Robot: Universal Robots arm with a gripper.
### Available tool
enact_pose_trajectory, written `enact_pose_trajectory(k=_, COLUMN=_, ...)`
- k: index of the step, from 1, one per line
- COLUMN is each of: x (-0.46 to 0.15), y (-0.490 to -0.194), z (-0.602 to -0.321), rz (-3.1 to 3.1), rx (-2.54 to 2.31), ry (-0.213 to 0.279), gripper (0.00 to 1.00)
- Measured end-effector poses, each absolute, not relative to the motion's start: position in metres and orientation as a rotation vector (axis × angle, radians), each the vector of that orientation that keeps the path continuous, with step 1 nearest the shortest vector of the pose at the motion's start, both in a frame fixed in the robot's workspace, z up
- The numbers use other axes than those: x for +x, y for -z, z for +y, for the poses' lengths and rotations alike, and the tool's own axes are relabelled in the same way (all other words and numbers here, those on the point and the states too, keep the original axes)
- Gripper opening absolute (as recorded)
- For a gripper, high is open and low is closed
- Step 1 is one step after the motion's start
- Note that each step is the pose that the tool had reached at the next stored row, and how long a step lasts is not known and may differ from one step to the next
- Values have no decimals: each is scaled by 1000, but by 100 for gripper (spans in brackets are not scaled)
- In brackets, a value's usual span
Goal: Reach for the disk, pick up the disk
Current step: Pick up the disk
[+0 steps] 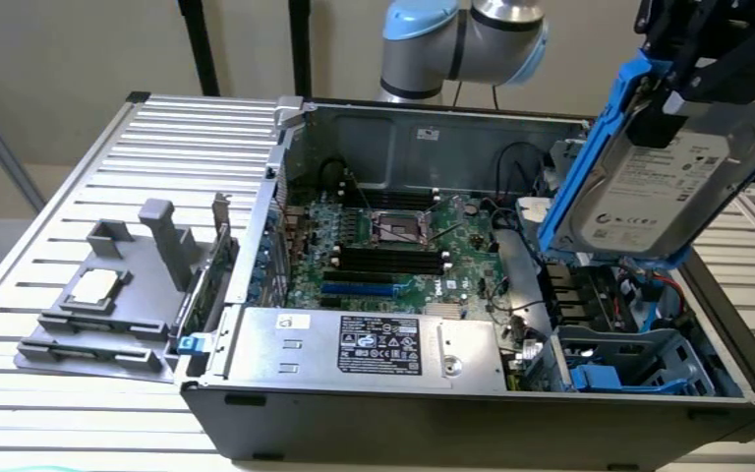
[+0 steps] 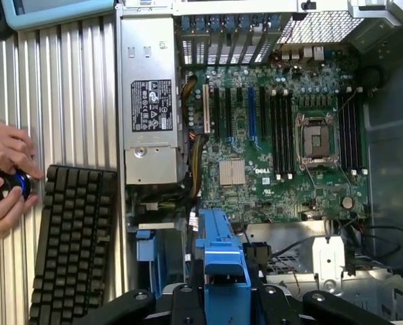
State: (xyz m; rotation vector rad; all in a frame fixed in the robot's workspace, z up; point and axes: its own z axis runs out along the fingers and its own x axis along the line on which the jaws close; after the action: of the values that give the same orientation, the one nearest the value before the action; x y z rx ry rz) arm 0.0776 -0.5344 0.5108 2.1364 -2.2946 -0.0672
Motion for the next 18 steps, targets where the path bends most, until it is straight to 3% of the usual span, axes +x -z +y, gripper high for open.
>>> enact_pose_trajectory(k=18, x=103, y=-510, z=-572, rz=-2298, rx=2141, ry=103, gripper=33)
